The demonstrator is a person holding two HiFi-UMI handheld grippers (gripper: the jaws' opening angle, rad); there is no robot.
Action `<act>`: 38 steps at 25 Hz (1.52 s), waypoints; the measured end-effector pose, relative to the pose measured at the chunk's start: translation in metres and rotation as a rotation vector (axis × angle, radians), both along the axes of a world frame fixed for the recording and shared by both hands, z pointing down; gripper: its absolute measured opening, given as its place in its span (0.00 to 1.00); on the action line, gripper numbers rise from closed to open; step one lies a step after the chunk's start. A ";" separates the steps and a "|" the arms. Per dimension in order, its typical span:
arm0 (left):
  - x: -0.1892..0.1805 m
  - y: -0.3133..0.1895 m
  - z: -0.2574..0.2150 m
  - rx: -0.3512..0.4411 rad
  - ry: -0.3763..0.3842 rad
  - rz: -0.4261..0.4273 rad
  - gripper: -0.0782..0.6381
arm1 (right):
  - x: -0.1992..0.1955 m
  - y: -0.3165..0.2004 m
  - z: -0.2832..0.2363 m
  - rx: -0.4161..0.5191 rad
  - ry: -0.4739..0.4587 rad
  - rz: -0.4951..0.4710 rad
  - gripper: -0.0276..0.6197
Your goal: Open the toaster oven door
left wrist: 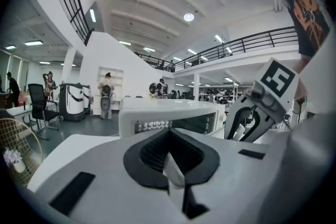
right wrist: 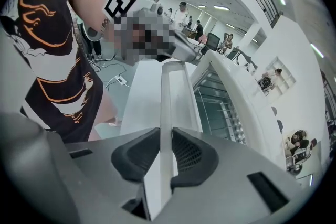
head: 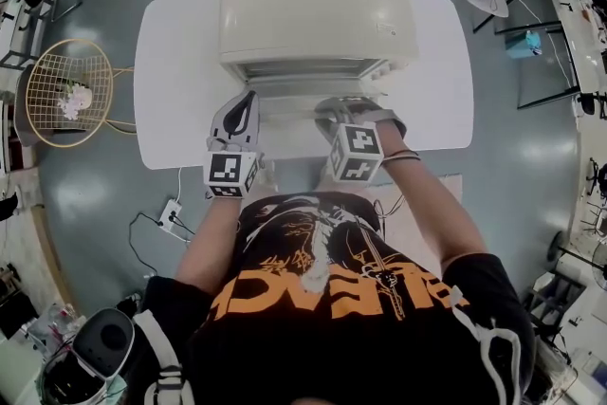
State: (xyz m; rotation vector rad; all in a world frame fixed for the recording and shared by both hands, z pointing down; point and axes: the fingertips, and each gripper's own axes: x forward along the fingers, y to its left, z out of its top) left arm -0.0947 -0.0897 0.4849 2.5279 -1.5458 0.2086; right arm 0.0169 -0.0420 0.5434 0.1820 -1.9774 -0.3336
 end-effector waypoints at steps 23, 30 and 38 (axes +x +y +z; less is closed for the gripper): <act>0.007 -0.001 0.006 0.068 -0.023 0.021 0.13 | 0.033 -0.064 -0.047 -0.254 -0.330 0.537 0.06; 0.006 0.006 -0.006 0.059 -0.001 0.012 0.14 | 0.027 -0.060 -0.045 -0.304 -0.423 0.543 0.06; 0.022 0.001 -0.042 0.115 0.060 0.041 0.14 | 0.032 -0.058 -0.043 -0.281 -0.548 0.563 0.06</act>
